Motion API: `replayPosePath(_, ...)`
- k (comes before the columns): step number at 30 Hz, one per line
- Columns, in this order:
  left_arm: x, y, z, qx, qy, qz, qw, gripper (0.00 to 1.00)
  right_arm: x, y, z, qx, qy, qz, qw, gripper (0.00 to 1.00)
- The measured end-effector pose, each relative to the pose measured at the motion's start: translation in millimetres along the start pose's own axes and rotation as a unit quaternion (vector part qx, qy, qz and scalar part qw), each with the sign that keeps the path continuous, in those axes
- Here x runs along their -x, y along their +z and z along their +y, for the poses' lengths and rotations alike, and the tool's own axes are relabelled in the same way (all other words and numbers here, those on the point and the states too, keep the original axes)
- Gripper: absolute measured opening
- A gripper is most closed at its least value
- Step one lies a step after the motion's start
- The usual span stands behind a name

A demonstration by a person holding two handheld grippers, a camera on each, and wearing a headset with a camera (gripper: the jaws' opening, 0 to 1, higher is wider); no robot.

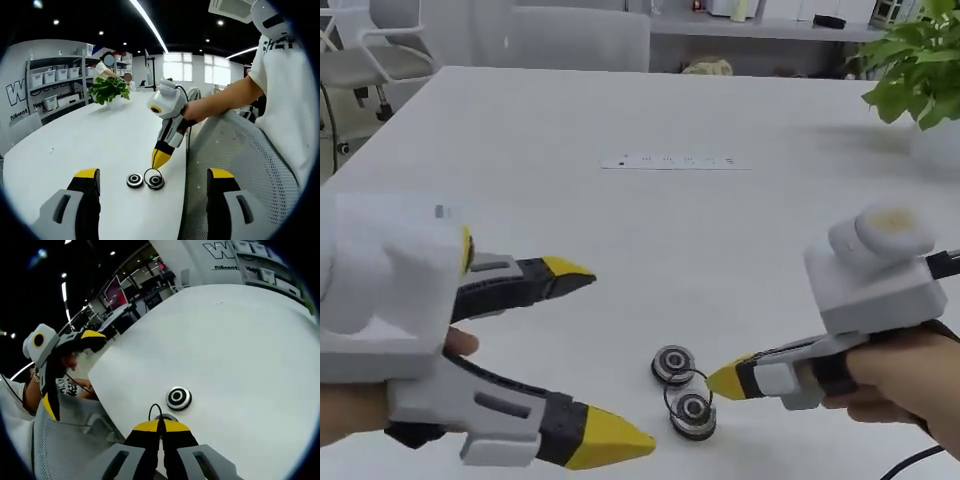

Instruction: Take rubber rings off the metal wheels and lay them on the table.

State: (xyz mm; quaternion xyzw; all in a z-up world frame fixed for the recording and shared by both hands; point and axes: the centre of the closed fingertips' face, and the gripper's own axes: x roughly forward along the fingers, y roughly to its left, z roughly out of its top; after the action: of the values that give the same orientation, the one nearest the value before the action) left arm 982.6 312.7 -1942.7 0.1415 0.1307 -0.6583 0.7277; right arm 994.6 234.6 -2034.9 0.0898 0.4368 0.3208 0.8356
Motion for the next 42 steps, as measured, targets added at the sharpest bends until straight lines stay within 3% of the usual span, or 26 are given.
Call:
replayPosePath(5, 13.1, -3.6, 0.7, 0.002, 0.019, -0.011, 0.9997, 0.90, 2.1, 9.0, 5.4, 0.000, 0.013, -0.023, 0.9997, 0.00)
replayPosePath(11, 20.3, -24.0, 0.9, 0.019, 0.036, -0.001, 0.9992, 0.90, 0.6, 19.9, 15.7, 0.015, 0.032, -0.052, 0.9980, 0.00)
replayPosePath(18, 19.8, -40.5, -3.6, 0.041, 0.043, 0.001, 0.9983, 0.91, -2.6, 30.0, 26.2, 0.036, 0.051, -0.079, 0.9949, 0.00)
replayPosePath(27, 13.2, -56.8, -12.7, 0.067, 0.041, 0.007, 0.9969, 0.91, -8.9, 39.0, 32.3, 0.070, 0.048, -0.114, 0.9898, 0.00)
replayPosePath(34, 13.8, -60.7, -11.1, 0.085, 0.048, 0.006, 0.9953, 0.90, -18.1, 31.0, 32.0, 0.081, 0.046, -0.098, 0.9909, 0.00)
replayPosePath(42, 9.9, -58.2, -15.7, 0.078, 0.041, 0.006, 0.9961, 0.88, -28.2, 15.1, 29.5, 0.108, 0.048, -0.063, 0.9909, 0.00)
